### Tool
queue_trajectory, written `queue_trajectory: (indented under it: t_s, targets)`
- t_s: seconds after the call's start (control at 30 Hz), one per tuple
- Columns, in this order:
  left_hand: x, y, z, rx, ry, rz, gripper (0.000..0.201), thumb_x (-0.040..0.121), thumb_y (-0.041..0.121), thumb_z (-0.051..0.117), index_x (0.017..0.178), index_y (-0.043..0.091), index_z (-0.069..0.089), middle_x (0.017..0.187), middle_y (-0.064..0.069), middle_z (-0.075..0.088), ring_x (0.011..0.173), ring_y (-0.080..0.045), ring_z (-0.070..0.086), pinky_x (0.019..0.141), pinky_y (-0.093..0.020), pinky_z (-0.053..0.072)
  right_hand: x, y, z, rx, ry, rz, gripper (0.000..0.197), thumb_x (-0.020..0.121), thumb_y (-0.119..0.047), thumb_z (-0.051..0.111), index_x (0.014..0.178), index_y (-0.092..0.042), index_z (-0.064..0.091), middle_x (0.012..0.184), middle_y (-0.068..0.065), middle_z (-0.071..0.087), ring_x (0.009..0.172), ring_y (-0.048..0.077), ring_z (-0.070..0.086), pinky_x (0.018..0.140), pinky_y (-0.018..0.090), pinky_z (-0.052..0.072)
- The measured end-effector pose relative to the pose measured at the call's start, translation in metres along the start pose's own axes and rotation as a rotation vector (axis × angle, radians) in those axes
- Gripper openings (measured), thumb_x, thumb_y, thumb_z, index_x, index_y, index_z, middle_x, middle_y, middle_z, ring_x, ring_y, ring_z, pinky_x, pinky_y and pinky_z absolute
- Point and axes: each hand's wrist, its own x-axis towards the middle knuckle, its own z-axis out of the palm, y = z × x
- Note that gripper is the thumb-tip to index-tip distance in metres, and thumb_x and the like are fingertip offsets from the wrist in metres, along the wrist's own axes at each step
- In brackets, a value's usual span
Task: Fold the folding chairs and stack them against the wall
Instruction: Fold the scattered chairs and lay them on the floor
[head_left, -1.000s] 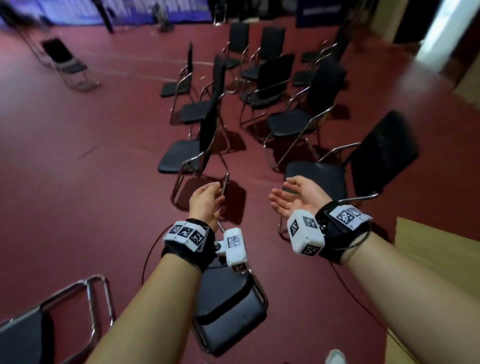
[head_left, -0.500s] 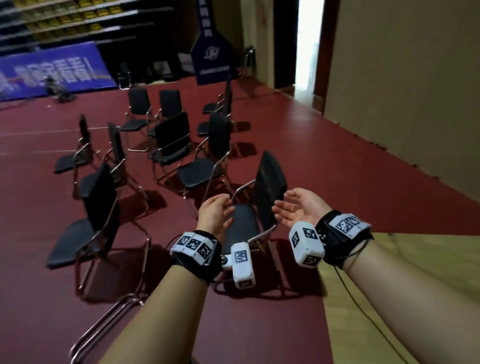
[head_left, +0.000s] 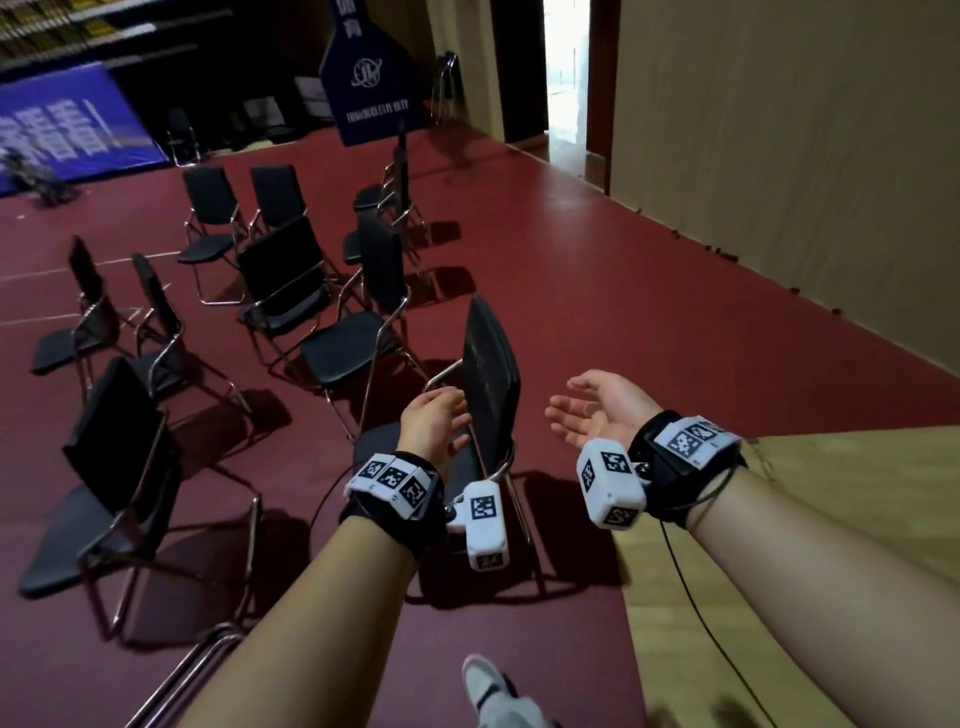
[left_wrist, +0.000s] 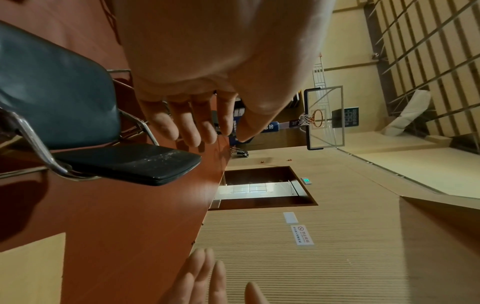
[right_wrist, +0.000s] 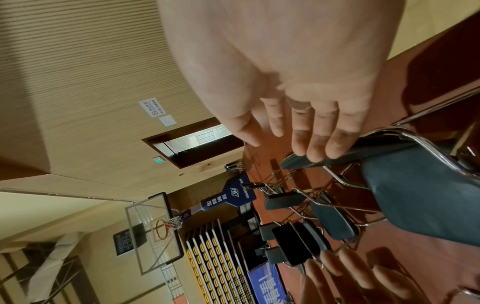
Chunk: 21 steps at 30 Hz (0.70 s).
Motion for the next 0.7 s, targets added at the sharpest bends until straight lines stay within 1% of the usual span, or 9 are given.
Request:
queue_trajectory:
  t_s: [0.07, 0.13, 0.2, 0.3, 0.37, 0.47, 0.6, 0.63, 0.7]
  targets:
    - [0.024, 0.001, 0.009, -0.003, -0.014, -0.012, 0.005, 0.099, 0.016, 0.055, 0.096, 0.018, 0.059, 0.076, 0.005, 0.061, 0.066, -0.009, 0.058, 0.053, -0.022, 0.045, 0.02, -0.009, 0.001, -0.008, 0.019, 0.005, 0.005, 0.095, -0.014, 0.05, 0.097, -0.009, 0.052, 0.087, 0.012, 0.059, 0.075, 0.026, 0.061, 0.068, 0.036, 0.051]
    - [0.051, 0.001, 0.016, -0.003, -0.028, -0.02, 0.006, 0.099, 0.015, 0.055, 0.095, 0.018, 0.059, 0.074, 0.004, 0.058, 0.062, -0.009, 0.053, 0.055, -0.024, 0.038, 0.042, -0.018, 0.004, -0.021, 0.036, 0.011, 0.007, 0.096, -0.014, 0.05, 0.092, -0.009, 0.052, 0.087, 0.011, 0.058, 0.075, 0.026, 0.061, 0.068, 0.036, 0.05]
    - [0.083, 0.003, 0.024, -0.021, -0.036, -0.034, 0.004, 0.098, 0.013, 0.055, 0.097, 0.016, 0.058, 0.069, 0.005, 0.056, 0.056, -0.008, 0.048, 0.054, -0.024, 0.032, 0.07, -0.029, 0.011, -0.031, 0.056, 0.014, 0.005, 0.096, -0.014, 0.049, 0.094, -0.011, 0.052, 0.088, 0.011, 0.058, 0.075, 0.026, 0.061, 0.067, 0.036, 0.05]
    - [0.132, 0.013, 0.033, -0.027, -0.045, -0.061, 0.007, 0.097, 0.01, 0.055, 0.099, 0.014, 0.06, 0.063, 0.007, 0.059, 0.053, -0.007, 0.051, 0.051, -0.022, 0.033, 0.118, -0.047, 0.028, -0.027, 0.081, 0.011, 0.004, 0.096, -0.014, 0.049, 0.095, -0.011, 0.052, 0.088, 0.011, 0.059, 0.075, 0.026, 0.061, 0.066, 0.036, 0.05]
    - [0.168, 0.024, 0.036, -0.02, -0.079, -0.075, 0.011, 0.097, 0.007, 0.054, 0.103, 0.012, 0.062, 0.055, 0.009, 0.058, 0.045, -0.004, 0.05, 0.045, -0.019, 0.031, 0.15, -0.061, 0.043, -0.027, 0.096, 0.011, 0.004, 0.096, -0.014, 0.049, 0.095, -0.011, 0.051, 0.086, 0.011, 0.059, 0.075, 0.026, 0.062, 0.066, 0.036, 0.051]
    - [0.223, 0.041, 0.035, -0.021, -0.101, -0.089, 0.01, 0.096, 0.004, 0.053, 0.096, 0.014, 0.056, 0.049, 0.009, 0.051, 0.038, -0.003, 0.043, 0.042, -0.019, 0.025, 0.191, -0.077, 0.065, -0.058, 0.129, 0.015, 0.006, 0.096, -0.013, 0.049, 0.093, -0.009, 0.052, 0.084, 0.011, 0.058, 0.075, 0.025, 0.06, 0.067, 0.037, 0.05]
    - [0.293, 0.056, 0.039, 0.024, -0.068, -0.104, 0.005, 0.094, 0.007, 0.055, 0.097, 0.011, 0.056, 0.053, 0.007, 0.053, 0.039, -0.005, 0.045, 0.045, -0.023, 0.03, 0.247, -0.09, 0.078, -0.118, 0.179, -0.004, 0.004, 0.097, -0.014, 0.05, 0.097, -0.013, 0.054, 0.086, 0.011, 0.06, 0.073, 0.025, 0.061, 0.065, 0.036, 0.051]
    - [0.305, 0.055, 0.041, 0.043, -0.079, -0.116, 0.006, 0.094, 0.007, 0.054, 0.094, 0.012, 0.056, 0.052, 0.007, 0.052, 0.04, -0.005, 0.044, 0.045, -0.023, 0.03, 0.258, -0.091, 0.078, -0.135, 0.191, 0.007, 0.004, 0.097, -0.015, 0.051, 0.097, -0.013, 0.055, 0.088, 0.01, 0.06, 0.073, 0.025, 0.061, 0.064, 0.036, 0.052]
    - [0.327, 0.047, 0.047, 0.07, -0.112, -0.15, 0.018, 0.095, 0.005, 0.051, 0.082, 0.017, 0.052, 0.048, 0.011, 0.048, 0.038, -0.004, 0.041, 0.041, -0.019, 0.028, 0.282, -0.092, 0.076, -0.177, 0.216, 0.04, 0.005, 0.097, -0.016, 0.052, 0.095, -0.013, 0.056, 0.089, 0.009, 0.061, 0.074, 0.024, 0.061, 0.063, 0.036, 0.052]
